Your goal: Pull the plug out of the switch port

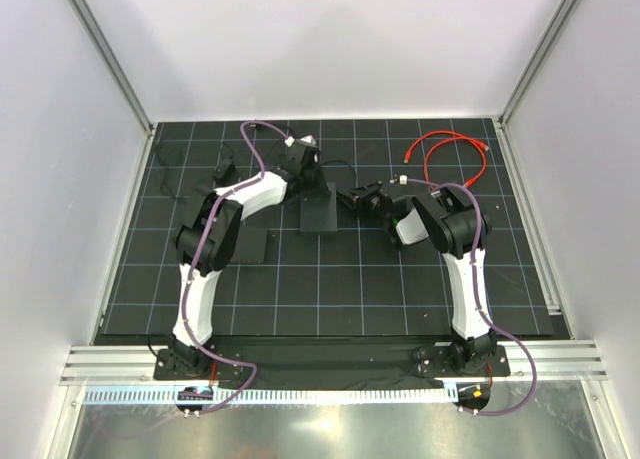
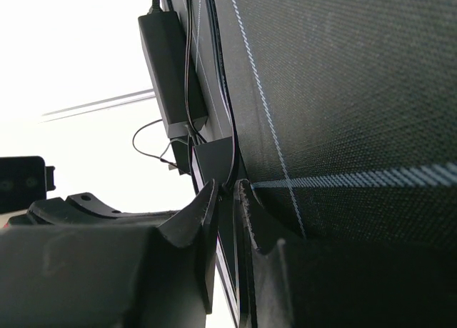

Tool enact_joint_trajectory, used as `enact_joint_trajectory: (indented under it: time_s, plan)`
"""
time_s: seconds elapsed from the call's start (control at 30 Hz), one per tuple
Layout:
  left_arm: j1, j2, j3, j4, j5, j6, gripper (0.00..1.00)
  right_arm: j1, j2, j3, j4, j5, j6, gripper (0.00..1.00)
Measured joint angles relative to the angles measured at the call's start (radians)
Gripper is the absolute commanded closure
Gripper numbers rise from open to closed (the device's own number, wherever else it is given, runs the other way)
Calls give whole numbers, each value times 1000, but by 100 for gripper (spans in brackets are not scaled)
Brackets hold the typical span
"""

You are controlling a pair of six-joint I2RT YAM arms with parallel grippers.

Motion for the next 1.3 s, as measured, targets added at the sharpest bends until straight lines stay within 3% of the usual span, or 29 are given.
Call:
enact_joint_trajectory:
  time_s: [0.43, 0.7, 0.93, 1.3]
  plan:
    - [29, 60, 22, 106, 33, -167, 100, 16, -19, 22, -82, 68, 27, 99]
    - [-2, 60, 29, 98, -75, -215, 100, 57, -106, 67, -356, 225, 109, 99]
    - [-27, 60, 42, 75, -163, -230, 100, 66, -111, 76, -397, 257, 163, 99]
    - [-28, 61, 52, 59, -183, -229, 100, 56, -115, 149, -494, 259, -12, 99]
